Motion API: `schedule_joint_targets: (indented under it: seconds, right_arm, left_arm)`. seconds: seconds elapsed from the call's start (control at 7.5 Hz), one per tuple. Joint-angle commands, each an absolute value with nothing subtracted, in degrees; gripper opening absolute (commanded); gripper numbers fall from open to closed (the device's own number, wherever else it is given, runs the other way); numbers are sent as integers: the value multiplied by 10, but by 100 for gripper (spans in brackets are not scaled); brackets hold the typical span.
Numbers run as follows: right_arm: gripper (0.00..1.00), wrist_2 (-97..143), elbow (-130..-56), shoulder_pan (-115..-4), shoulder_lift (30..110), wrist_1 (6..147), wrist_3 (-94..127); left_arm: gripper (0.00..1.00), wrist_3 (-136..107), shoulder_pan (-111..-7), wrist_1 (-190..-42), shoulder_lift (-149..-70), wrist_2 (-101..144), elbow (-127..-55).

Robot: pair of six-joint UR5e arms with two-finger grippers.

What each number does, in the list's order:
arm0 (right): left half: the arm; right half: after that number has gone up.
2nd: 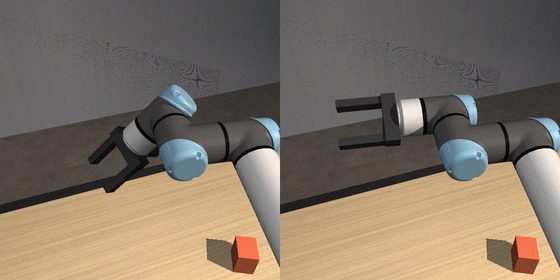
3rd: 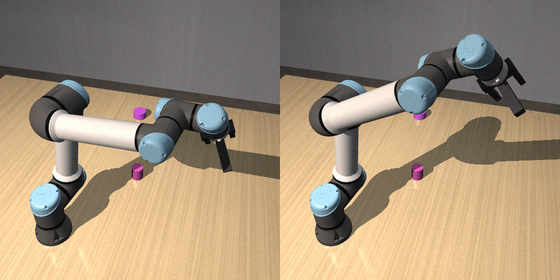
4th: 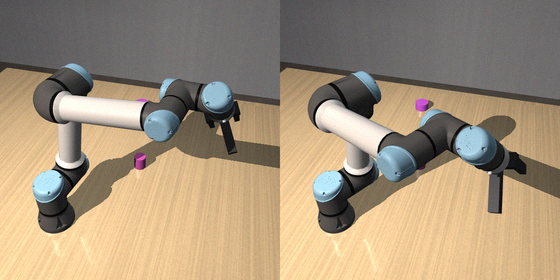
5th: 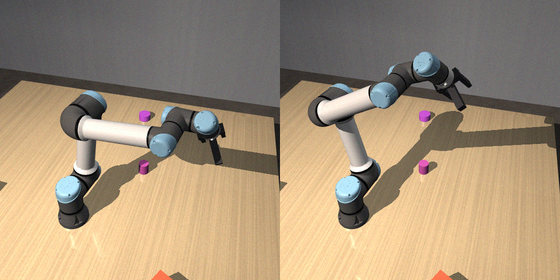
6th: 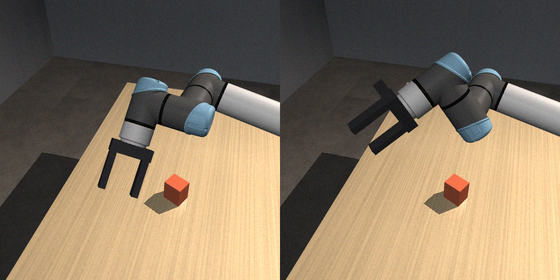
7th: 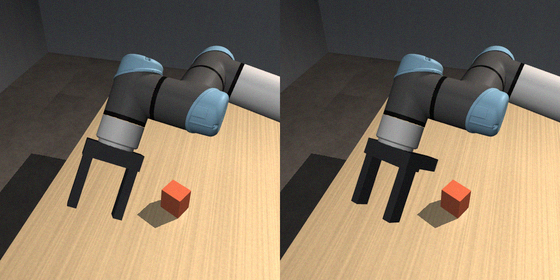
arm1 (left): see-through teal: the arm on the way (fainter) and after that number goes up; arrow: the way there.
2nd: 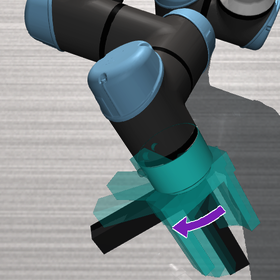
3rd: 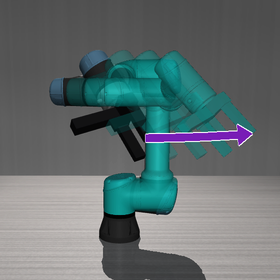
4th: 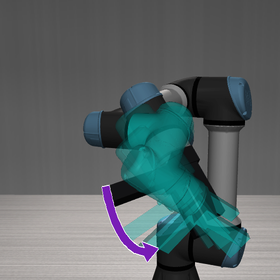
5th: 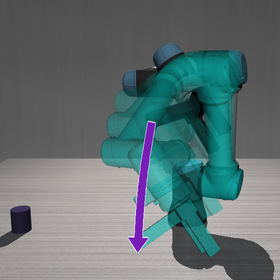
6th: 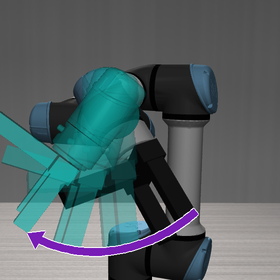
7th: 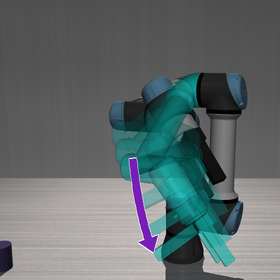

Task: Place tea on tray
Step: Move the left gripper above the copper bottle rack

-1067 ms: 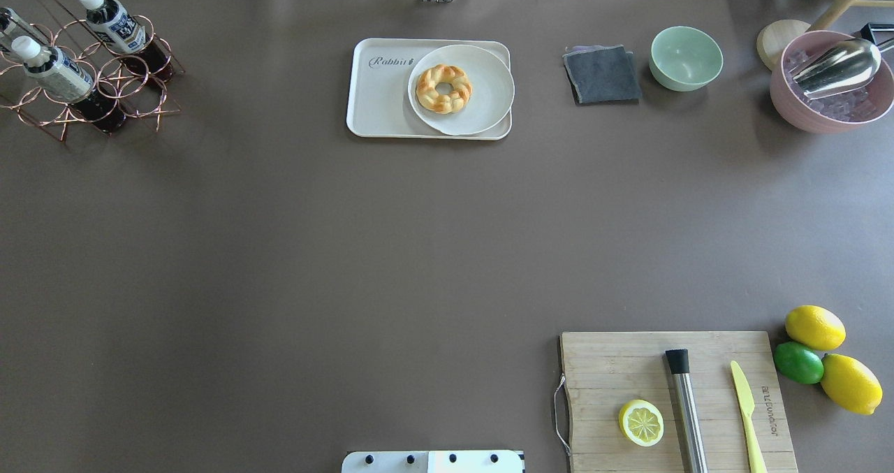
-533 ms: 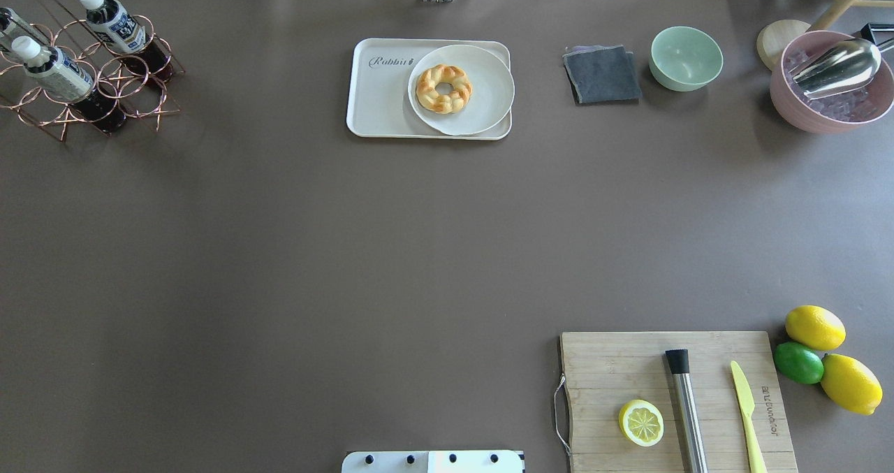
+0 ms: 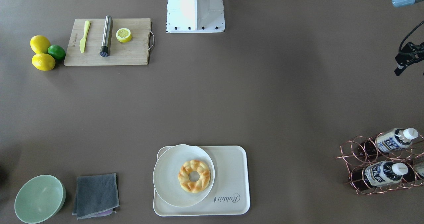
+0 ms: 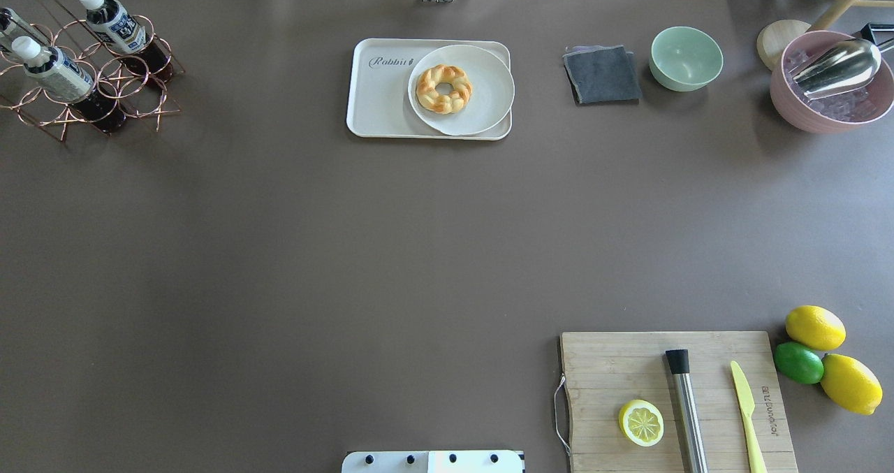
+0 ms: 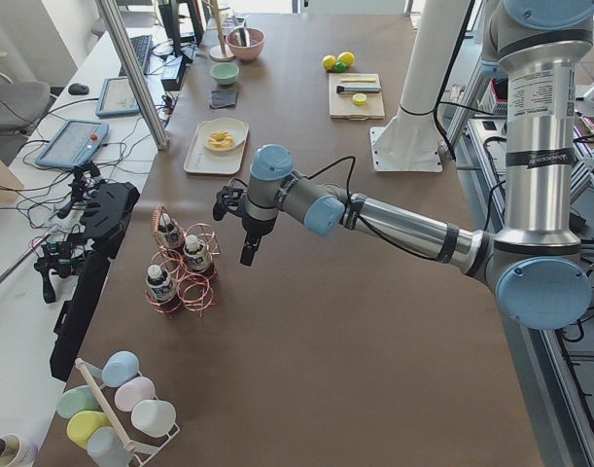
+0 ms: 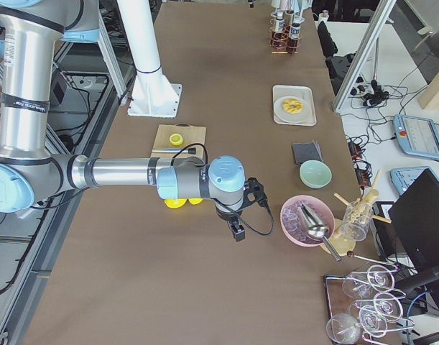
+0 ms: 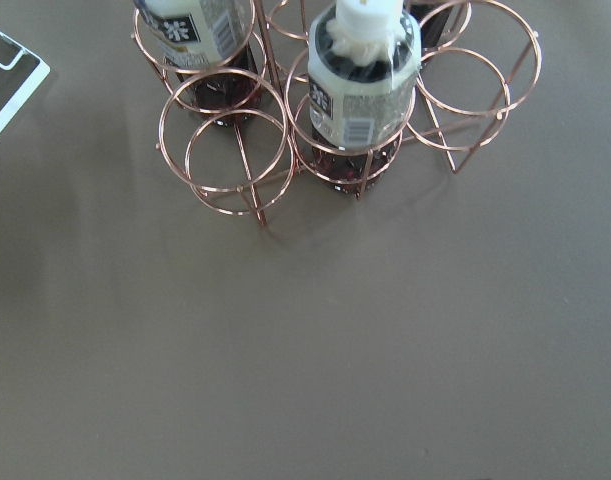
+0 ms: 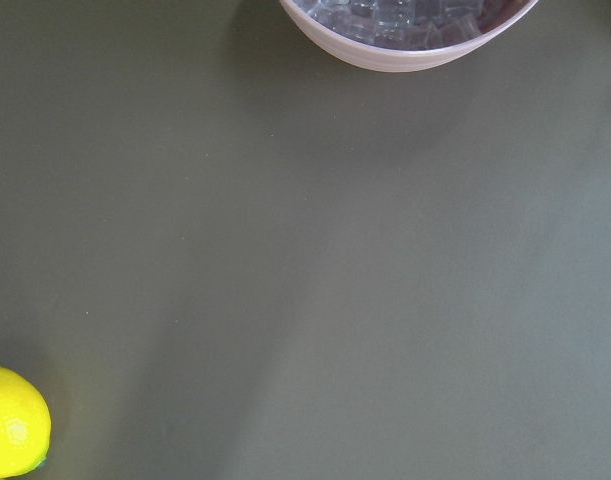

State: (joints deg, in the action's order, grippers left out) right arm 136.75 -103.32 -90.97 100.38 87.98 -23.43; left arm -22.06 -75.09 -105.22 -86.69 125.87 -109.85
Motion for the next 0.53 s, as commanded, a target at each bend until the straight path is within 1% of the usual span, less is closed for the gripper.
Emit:
schedule_joint_targets:
  seconds: [0.0, 0.27, 0.4]
  right_arm:
    - [100, 1402, -1030, -910, 1020, 881, -234]
    - [100, 1405, -1035, -910, 1035, 880, -237]
    - [100, 1406, -1037, -910, 1038, 880, -237]
  left_arm:
    - [90, -232, -748, -1054, -967, 1257, -1014]
    - [90, -242, -748, -1061, -1058, 1257, -913]
    - [85, -265, -748, -1103, -1077, 1257, -871]
